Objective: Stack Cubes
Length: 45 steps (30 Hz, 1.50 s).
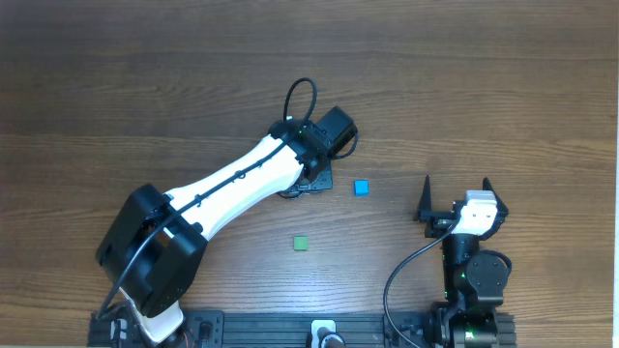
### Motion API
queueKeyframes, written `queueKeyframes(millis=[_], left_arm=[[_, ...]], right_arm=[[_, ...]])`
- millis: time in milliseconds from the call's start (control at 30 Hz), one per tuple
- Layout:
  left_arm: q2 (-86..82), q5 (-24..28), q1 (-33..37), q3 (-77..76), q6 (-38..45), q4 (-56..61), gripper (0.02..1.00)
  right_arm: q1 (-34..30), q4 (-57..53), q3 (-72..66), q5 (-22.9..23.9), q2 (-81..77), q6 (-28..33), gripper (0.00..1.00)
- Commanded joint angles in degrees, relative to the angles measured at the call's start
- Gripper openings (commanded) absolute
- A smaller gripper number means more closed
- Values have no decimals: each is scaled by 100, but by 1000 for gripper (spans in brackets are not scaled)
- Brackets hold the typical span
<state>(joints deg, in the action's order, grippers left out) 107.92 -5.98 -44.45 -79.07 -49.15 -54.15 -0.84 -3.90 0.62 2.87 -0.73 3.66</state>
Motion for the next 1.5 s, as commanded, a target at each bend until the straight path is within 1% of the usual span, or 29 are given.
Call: queueKeyframes(millis=[33,167,267,567,633,733,867,933,1000,1133,1267,1367,1500], left_arm=[[74,35,13,-15,-83,13,207],[74,35,13,-15,-83,15,286],[74,35,13,-15,-83,13,327],[74,33,13,-15,-83,13,417],[74,9,13,-15,-85,20,476],[42,-162,52,-15,-85,214,658],[-129,-540,295,-15,-81,713,790],[-275,-763,538,-17,-2,994,864],[-402,-826,802,-17,208,1250,884],[-719,-780,1556,-15,590,1759,912],[-1141,-782,2234,-9,999,2033,912],[-1864,-778,2892,118,1340,2369,904],[-2627,-664,3303,415,1628,2719,895]], right_arm=[[-28,-17,-33,-48,46,26,991],[-31,-20,-33,-48,46,26,991],[-28,-20,-33,-48,46,26,991],[-28,-20,-33,-48,46,26,991],[-28,-17,-33,-48,46,26,993],[-31,-17,-33,-48,46,26,993],[-28,-17,-33,-48,46,26,991],[-31,-17,-33,-48,46,26,993],[-28,-20,-33,-48,46,26,991],[-28,-20,-33,-48,46,26,991],[-28,-20,-33,-48,46,26,991],[-31,-20,-33,-48,46,26,991],[-28,-17,-33,-48,46,26,991]])
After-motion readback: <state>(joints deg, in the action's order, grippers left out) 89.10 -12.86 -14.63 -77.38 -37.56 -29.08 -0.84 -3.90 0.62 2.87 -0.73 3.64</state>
